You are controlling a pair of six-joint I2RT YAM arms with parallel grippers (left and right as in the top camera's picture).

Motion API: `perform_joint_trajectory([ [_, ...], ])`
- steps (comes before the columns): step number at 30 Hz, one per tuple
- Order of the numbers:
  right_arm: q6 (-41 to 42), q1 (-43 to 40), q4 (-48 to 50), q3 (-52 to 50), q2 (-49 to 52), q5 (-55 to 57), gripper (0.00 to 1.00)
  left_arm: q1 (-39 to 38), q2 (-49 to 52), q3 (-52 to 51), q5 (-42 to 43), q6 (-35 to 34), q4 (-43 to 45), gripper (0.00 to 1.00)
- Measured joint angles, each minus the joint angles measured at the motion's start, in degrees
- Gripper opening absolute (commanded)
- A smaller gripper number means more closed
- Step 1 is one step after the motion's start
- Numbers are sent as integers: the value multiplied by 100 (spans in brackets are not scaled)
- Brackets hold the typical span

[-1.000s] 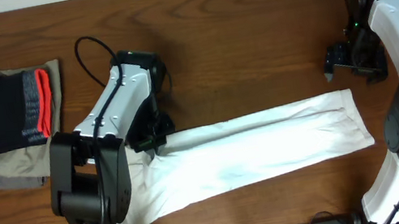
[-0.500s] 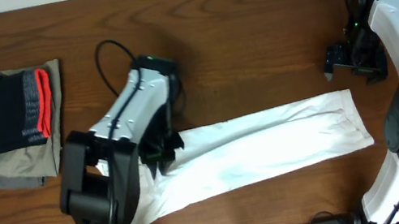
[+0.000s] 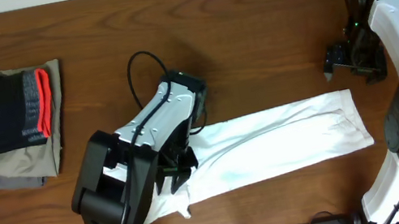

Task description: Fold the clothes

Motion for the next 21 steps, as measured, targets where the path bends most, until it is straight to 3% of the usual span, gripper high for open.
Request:
perform_joint_trajectory([
  [3, -111, 0, -35, 0, 0, -282, 63, 79, 0, 0, 0, 7, 282, 39],
  [6, -382, 2, -203, 0, 0, -844, 18, 219, 0, 0, -2, 31, 640, 49],
  [8, -531, 22, -337, 0, 0, -1108, 4, 319, 0, 0, -7, 59, 769, 57],
  [15, -769, 629, -662, -4, 0, -1547, 1, 640, 0, -122, -2, 131, 1174, 61],
  [21, -782, 1473, -219, -444, -4, -1683, 1, 929, 0, -649, 17, 153, 1488, 60],
])
